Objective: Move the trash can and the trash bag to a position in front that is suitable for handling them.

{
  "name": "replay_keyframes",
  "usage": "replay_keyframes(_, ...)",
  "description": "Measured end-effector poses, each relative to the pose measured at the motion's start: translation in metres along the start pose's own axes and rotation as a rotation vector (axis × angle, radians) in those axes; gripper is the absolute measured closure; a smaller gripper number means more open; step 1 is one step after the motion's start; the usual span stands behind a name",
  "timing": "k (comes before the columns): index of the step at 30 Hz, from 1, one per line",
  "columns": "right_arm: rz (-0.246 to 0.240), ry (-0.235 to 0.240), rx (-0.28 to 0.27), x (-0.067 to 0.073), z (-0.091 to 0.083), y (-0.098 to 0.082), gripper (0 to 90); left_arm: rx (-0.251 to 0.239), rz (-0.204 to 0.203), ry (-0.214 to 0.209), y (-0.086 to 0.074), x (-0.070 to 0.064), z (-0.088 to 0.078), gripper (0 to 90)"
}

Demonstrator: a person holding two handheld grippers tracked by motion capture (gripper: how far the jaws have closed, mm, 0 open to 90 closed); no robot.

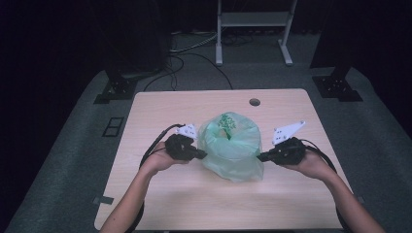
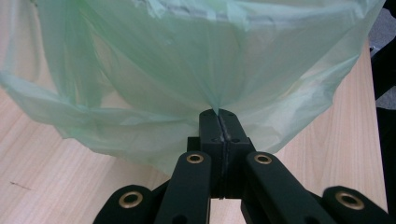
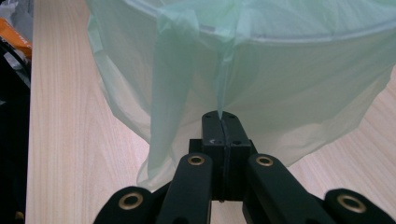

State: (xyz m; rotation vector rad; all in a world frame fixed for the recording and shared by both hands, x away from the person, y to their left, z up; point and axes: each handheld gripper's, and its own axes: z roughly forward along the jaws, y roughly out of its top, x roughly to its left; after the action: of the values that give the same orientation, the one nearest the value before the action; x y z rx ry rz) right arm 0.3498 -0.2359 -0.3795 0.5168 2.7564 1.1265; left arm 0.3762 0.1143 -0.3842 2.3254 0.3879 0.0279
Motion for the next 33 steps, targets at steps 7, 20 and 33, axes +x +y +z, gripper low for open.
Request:
replay_keyframes(7,0.007,-0.010,0.017,-0.003,0.000,-0.003,90.0,0.015,0.002,-0.008,-0.004,-0.002,0.003,89.8)
replay_keyframes(20,0.052,0.014,-0.019,-0.008,-0.020,-0.002,68.0,0.034,-0.028,0.012,-0.010,-0.002,-0.002,58.8)
replay_keyframes(33,-0.034,-0.029,-0.051,0.004,-0.031,0.072,78.3,0.016,-0.038,0.042,-0.006,-0.002,-0.018,41.8)
